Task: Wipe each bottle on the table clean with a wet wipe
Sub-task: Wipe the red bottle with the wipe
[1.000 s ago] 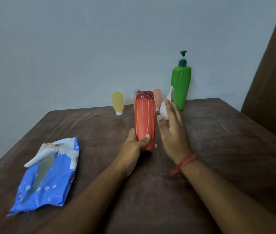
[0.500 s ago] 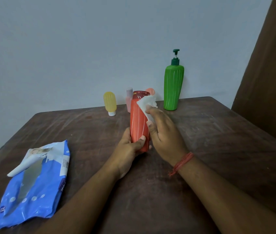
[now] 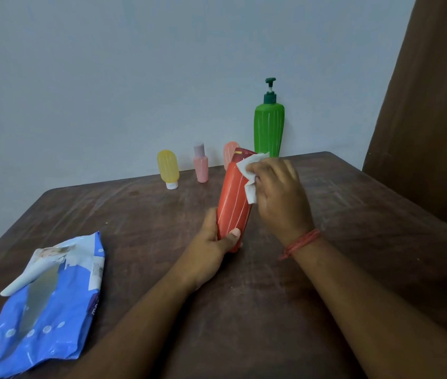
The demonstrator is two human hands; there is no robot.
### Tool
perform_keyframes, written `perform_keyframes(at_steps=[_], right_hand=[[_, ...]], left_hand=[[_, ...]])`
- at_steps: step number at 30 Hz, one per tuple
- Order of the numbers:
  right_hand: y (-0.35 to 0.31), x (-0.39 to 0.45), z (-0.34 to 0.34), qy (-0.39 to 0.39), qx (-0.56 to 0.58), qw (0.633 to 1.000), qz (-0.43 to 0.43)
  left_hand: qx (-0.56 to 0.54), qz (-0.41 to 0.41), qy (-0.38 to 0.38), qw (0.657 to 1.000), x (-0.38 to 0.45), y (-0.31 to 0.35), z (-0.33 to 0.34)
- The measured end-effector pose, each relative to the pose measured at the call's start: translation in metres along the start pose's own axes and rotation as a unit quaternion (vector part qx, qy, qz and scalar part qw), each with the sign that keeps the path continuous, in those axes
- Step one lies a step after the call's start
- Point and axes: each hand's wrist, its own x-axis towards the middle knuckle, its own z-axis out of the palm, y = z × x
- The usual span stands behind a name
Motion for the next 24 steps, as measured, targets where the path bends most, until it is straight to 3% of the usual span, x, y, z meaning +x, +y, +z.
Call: perform_keyframes(at_steps=[3, 7, 10, 14, 18, 22, 24], right_hand=[[0.011, 0.003, -0.004, 0.037, -0.031, 0.999, 0.009], [0.015, 0.000, -0.001, 0.027, -0.061, 0.996, -0.063], [0.019, 0.001, -0.002, 0.070, -0.082, 0.994, -0.004], [0.012, -0.003, 0.002, 0.049, -0.081, 0.993, -0.072], [0.017, -0.002, 0.002, 0.072, -0.075, 0.995, -0.007], [0.009, -0.006, 0.004, 0.030, -0.084, 0.992, -0.095], [0.015, -0.003, 0.004, 0.049, -0.097, 0.993, -0.039]], left_hand=[[0.053, 0.007, -0.004, 0.999, 0.001, -0.002, 0.003], [0.071, 0.016, 0.006, 0.997, 0.001, 0.000, 0.006], [0.095, 0.027, 0.014, 0.995, 0.001, 0.003, 0.009], [0.092, 0.025, 0.024, 0.995, 0.001, 0.002, 0.010], [0.109, 0.024, 0.020, 0.994, 0.001, 0.002, 0.011], [0.097, 0.020, 0.029, 0.995, 0.002, 0.001, 0.009], [0.110, 0.032, 0.028, 0.993, 0.001, 0.002, 0.010]])
